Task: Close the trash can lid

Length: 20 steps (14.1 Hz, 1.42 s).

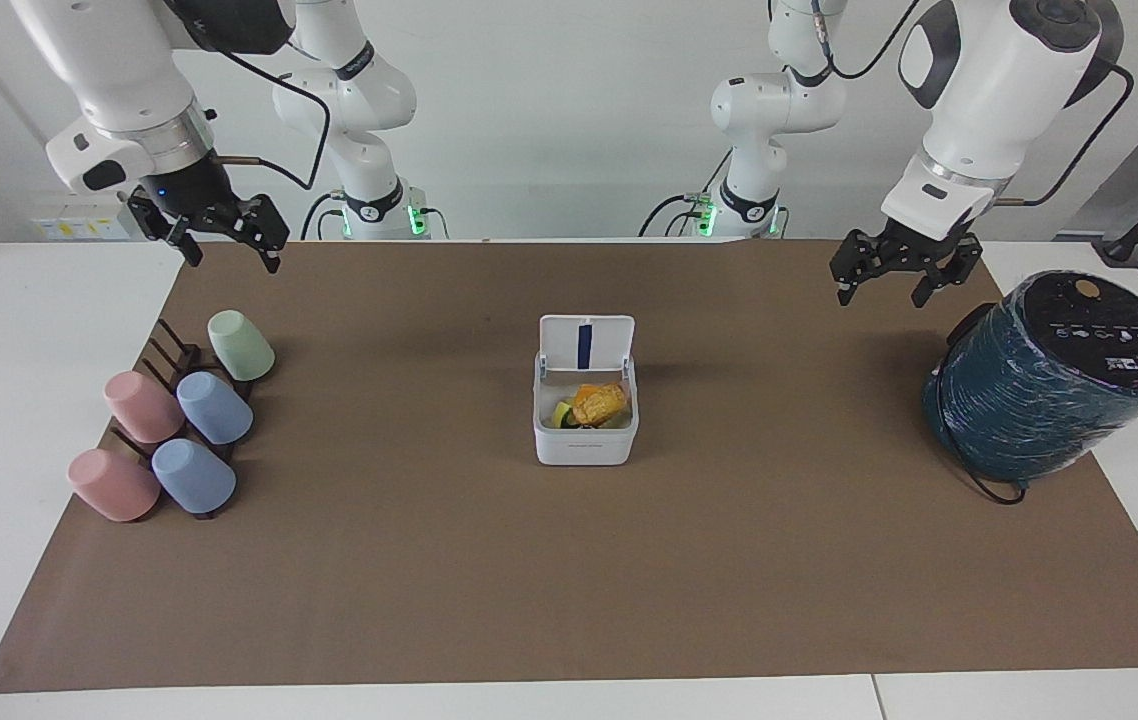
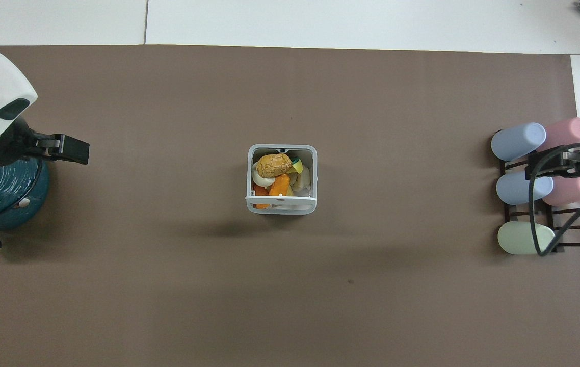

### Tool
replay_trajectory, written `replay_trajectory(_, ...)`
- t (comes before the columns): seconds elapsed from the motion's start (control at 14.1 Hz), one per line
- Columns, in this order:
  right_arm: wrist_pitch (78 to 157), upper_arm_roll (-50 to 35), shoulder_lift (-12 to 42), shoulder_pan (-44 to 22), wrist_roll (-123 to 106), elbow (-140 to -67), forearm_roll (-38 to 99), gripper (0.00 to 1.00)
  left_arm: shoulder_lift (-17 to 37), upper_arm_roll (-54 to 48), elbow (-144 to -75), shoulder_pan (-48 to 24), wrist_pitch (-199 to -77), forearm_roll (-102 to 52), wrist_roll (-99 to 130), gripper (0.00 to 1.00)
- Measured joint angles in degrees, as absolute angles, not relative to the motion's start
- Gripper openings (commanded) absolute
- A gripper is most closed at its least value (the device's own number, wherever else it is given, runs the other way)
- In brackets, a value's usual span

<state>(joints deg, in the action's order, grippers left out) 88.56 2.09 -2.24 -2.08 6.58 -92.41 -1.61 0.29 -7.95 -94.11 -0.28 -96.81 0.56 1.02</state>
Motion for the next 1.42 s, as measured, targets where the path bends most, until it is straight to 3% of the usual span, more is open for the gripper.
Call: replay_trajectory(1.42,87.8,2.1,-2.3,-2.1,6.2,-92.3,-1.6,1.0,0.3,-8.3,-94.2,-2.1,-96.8,-2.3,1.4,1.0)
